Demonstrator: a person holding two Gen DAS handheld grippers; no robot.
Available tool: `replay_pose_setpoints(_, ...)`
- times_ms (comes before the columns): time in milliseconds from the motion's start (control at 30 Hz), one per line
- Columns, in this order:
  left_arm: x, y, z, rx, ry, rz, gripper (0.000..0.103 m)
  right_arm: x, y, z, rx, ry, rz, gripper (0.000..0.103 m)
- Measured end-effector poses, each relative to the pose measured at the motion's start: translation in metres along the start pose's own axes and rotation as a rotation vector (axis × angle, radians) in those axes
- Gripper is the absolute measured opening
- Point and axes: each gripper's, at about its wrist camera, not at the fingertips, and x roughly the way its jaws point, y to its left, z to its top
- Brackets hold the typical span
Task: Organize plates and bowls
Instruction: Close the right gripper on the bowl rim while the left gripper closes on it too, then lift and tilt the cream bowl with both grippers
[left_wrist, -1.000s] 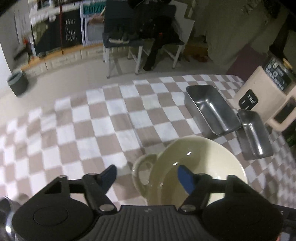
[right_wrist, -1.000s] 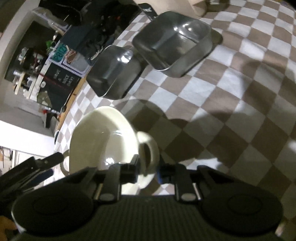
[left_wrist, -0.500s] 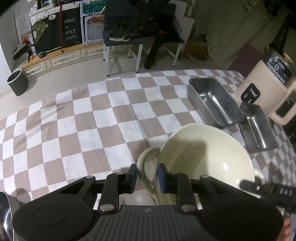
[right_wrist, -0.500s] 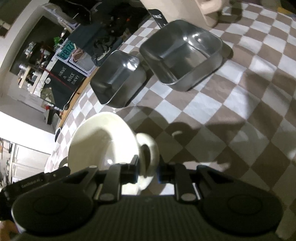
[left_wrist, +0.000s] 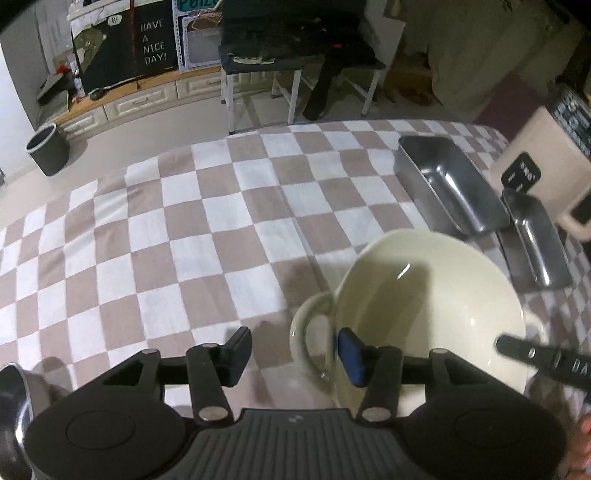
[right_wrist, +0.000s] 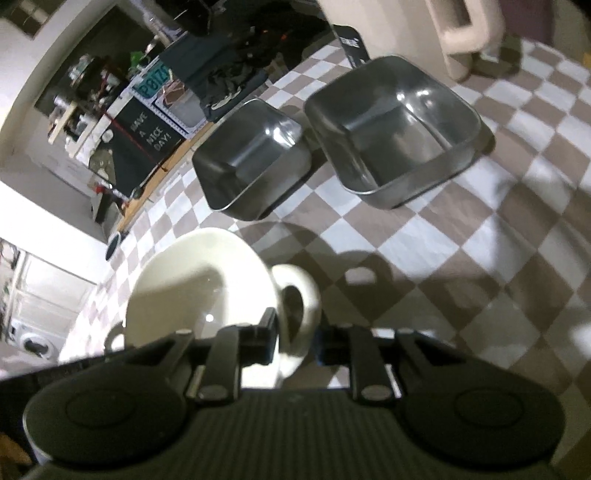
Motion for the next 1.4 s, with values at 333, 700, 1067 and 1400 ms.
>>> replay_pose_setpoints(333, 0.01, -0.007, 0.01, 0.016, -0.009, -0.05, 0.05, 0.003, 0.003, 0.002, -0.029, -0.015, -0.009, 0.027)
replay_pose_setpoints(700, 0.016, 0.002, 0.006, -0.004, 0.006, -0.12, 0.03, 0.004, 0.0, 0.005, -0.053, 0.001, 0.015, 0.027)
replay_pose_setpoints(1067, 0.026, 0.032, 0.002, -0.068, 0.005, -0.316, 0.021, 0.014, -0.013, 0.015, -0.059, 0.058, 0.127, 0.02)
replay_pose_setpoints(1400, 0.036, 0.02, -0.005, -0.037, 0.003, -0.316, 0.019, 0.013, -0.006, 0.013, -0.098, 0.056, 0.101, 0.02)
